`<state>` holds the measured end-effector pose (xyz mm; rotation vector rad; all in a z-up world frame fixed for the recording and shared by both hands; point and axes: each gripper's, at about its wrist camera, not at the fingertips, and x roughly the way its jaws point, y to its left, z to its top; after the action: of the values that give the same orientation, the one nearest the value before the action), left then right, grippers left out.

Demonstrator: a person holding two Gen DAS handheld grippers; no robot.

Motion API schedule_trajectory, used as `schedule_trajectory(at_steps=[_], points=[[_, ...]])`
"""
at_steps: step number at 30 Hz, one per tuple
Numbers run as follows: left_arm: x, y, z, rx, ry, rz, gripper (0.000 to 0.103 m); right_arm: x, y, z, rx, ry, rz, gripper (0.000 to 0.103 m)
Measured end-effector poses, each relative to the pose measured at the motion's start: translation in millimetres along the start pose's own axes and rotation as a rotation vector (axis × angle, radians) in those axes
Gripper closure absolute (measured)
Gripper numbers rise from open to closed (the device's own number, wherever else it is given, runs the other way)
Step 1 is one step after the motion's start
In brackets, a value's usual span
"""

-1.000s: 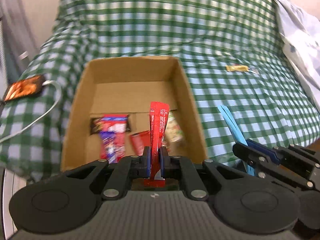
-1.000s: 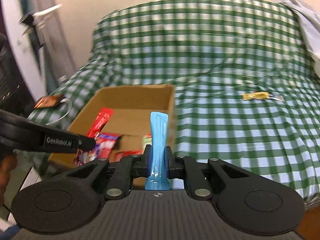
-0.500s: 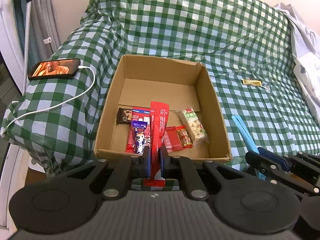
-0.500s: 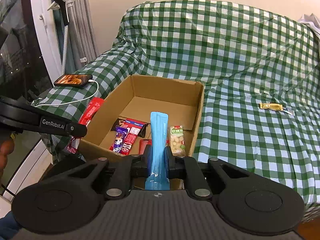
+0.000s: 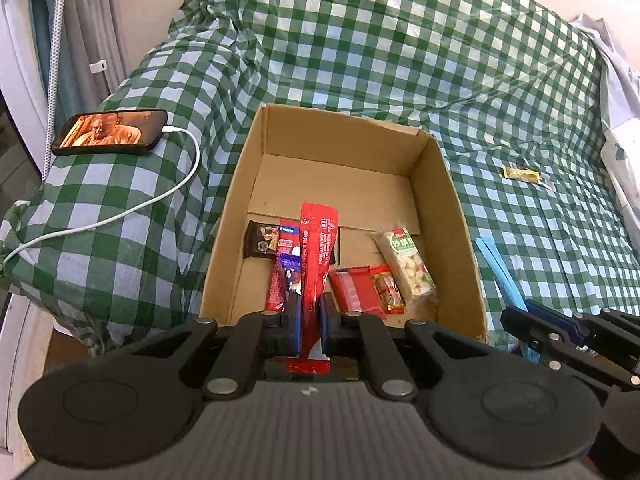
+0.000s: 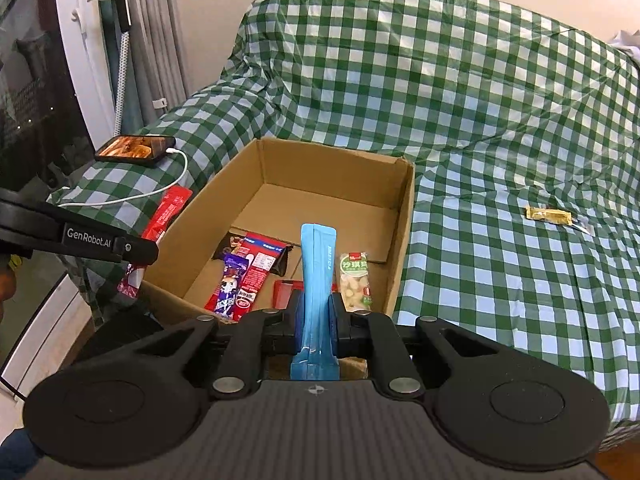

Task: Organize snacks
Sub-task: 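Carry the red stick and blue stick over the box with both tools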

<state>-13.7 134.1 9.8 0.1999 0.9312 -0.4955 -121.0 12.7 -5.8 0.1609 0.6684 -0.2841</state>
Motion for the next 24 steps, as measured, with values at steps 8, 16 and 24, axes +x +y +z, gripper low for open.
schedule_trajectory(at_steps=[8, 16, 24], points=[[25, 0, 23, -0.001, 0.021, 0.011, 0.093, 25, -9, 15, 0.004, 0.017, 0.01, 0.09], [65, -4, 43, 0.01, 0.065, 0.025, 0.093, 61, -21, 29, 0.017, 0.046, 0.024, 0.09], [110, -5, 60, 0.016, 0.123, 0.031, 0.093, 104, -21, 39, 0.029, 0.081, 0.031, 0.09]])
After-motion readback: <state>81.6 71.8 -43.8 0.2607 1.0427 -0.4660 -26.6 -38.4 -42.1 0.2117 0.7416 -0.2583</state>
